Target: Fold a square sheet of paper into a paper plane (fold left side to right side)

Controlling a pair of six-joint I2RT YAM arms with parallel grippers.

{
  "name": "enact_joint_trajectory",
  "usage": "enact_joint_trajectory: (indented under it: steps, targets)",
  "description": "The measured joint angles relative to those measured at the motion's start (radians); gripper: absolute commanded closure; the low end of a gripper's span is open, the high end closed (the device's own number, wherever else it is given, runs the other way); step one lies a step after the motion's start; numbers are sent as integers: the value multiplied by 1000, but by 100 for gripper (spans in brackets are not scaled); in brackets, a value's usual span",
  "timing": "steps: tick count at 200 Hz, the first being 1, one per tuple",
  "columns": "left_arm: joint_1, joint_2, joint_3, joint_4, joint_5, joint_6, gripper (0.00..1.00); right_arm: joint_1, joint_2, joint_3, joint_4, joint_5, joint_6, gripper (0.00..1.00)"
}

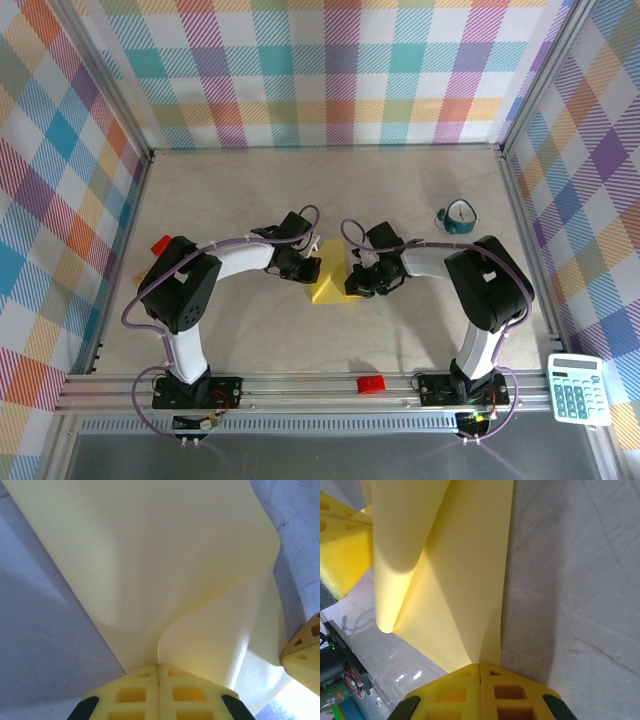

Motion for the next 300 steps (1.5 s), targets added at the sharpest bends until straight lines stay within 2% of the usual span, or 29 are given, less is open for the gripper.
enact_joint_trajectory:
  steps: [49, 78, 139, 300]
  targets:
    - [0, 0, 0, 1, 0, 8, 100, 0, -30, -1, -8, 11, 13, 100]
    - [0, 0, -1, 1, -1, 11, 100, 8, -47, -1, 66, -11, 64, 100]
    - [0, 0, -3, 5, -2, 14, 100, 78, 40, 76, 177, -22, 132, 100]
    - [0, -1, -7, 13, -2, 14, 100, 80, 95, 97, 245, 17, 163, 100]
